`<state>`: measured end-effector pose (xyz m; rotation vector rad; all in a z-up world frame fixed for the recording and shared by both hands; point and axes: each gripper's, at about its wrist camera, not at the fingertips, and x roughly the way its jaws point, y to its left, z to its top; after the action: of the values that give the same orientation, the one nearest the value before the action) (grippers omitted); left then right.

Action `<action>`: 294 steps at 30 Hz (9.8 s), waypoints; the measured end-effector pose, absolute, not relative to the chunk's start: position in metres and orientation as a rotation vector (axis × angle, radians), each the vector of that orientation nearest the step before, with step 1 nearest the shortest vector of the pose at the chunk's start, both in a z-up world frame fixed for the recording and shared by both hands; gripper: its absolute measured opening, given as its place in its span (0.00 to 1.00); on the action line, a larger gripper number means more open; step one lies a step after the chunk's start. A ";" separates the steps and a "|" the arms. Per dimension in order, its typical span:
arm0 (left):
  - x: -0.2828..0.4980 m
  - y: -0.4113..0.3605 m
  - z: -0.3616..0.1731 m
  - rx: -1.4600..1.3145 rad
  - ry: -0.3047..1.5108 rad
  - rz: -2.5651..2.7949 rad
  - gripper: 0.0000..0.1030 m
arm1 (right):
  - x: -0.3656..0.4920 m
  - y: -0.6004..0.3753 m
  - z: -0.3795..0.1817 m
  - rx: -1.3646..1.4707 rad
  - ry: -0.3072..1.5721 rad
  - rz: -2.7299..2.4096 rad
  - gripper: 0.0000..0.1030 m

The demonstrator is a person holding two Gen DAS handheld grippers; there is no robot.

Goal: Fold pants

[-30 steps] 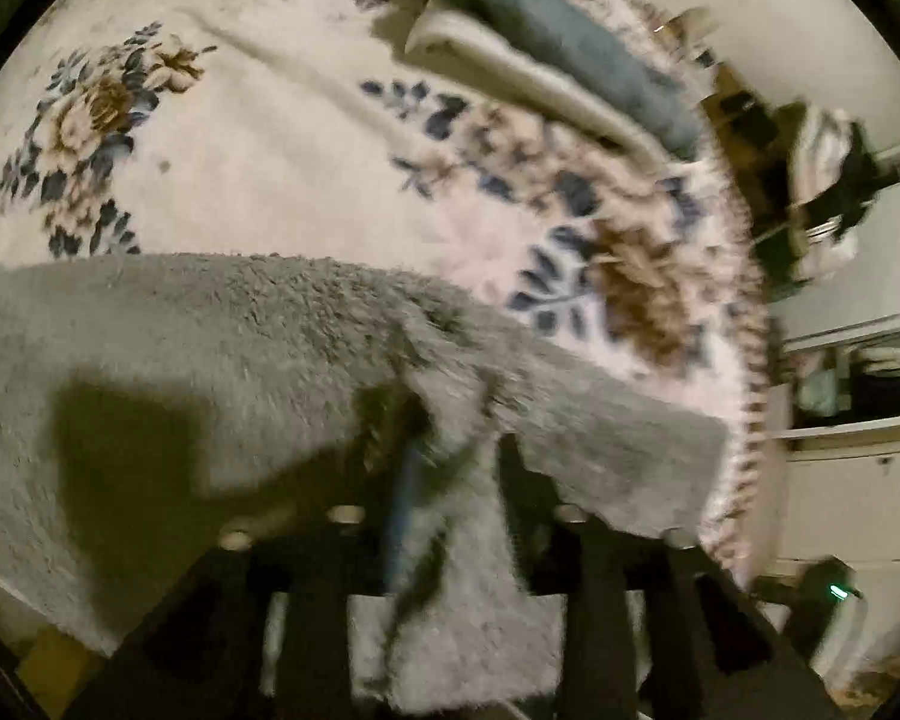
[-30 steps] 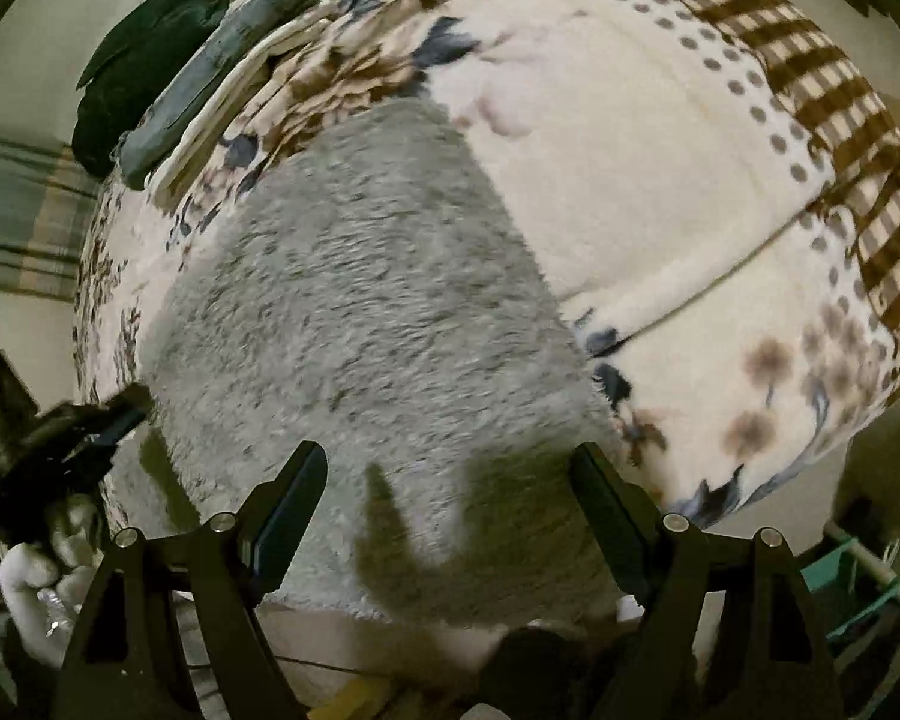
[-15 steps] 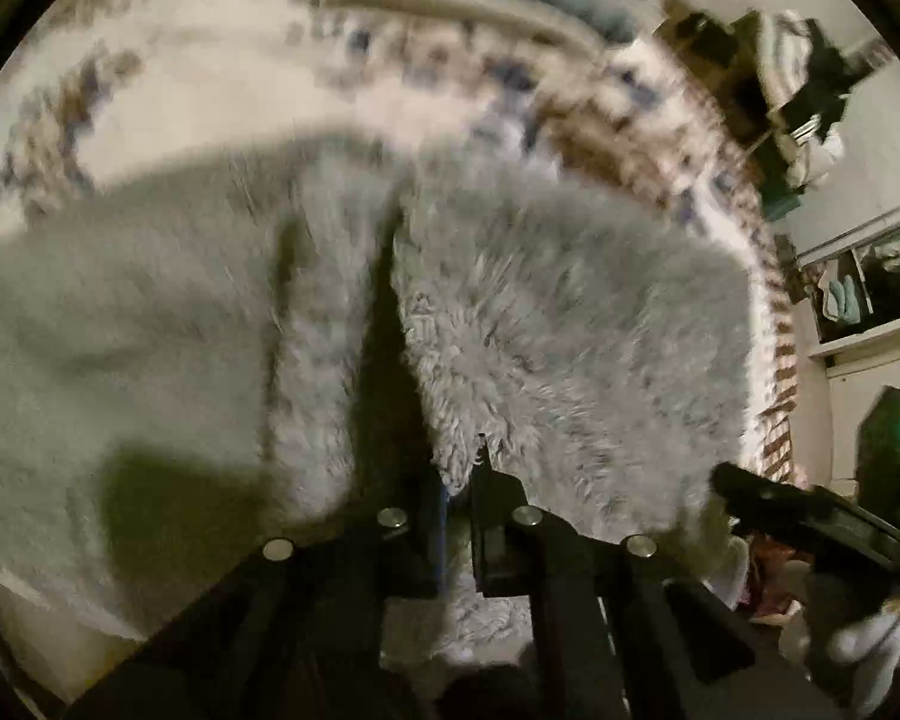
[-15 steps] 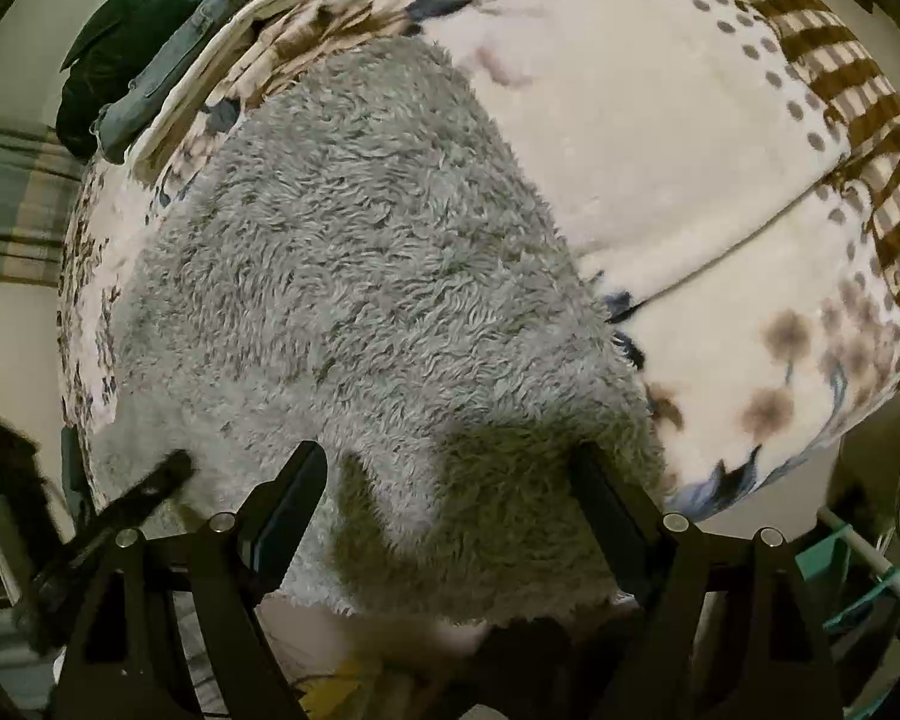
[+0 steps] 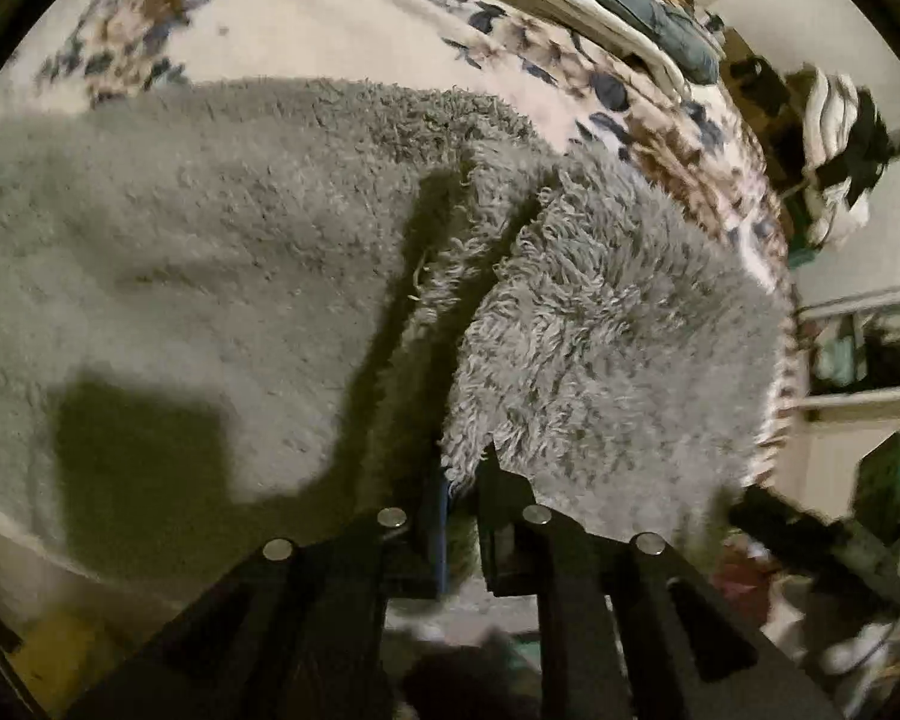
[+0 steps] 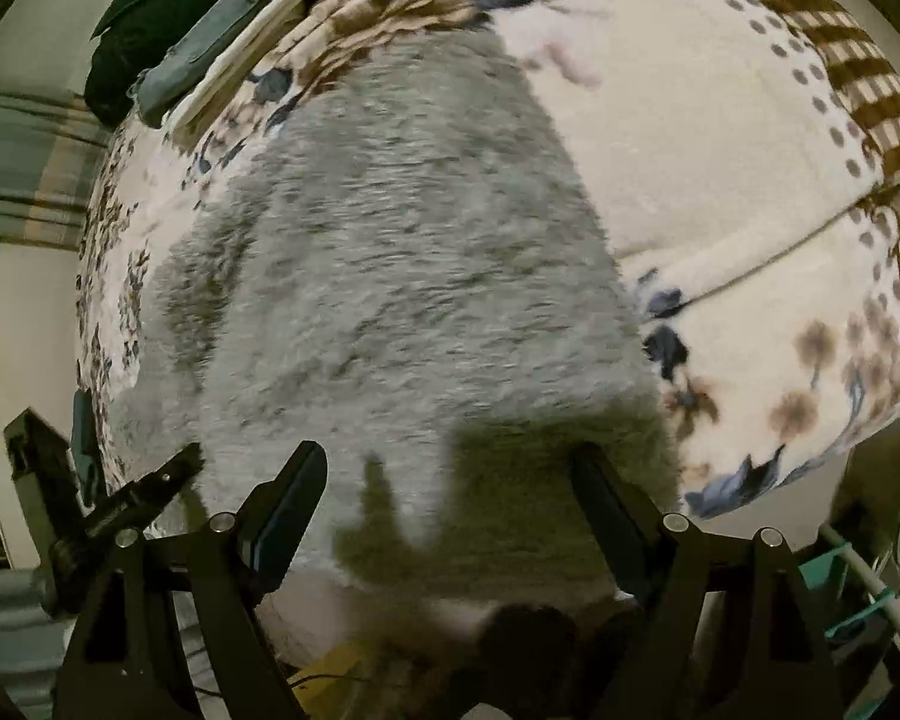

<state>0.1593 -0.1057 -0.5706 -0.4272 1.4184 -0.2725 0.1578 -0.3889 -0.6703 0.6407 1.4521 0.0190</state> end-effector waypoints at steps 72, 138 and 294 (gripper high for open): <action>0.063 0.202 -0.601 -1.123 0.844 0.293 0.64 | 0.241 -0.199 -0.683 0.182 1.629 0.199 0.83; 0.180 -0.115 -0.505 -0.207 1.173 0.090 0.97 | 0.250 -0.435 -0.666 0.789 1.346 0.403 0.35; 0.632 -0.085 -0.556 -0.732 1.233 -0.360 0.48 | 0.682 -0.450 -0.593 0.816 1.416 0.399 0.47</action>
<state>0.6316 -0.0848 -0.5557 -0.7317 1.2334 -0.3604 0.6815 -0.4497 -0.5933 0.8161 1.4160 0.3989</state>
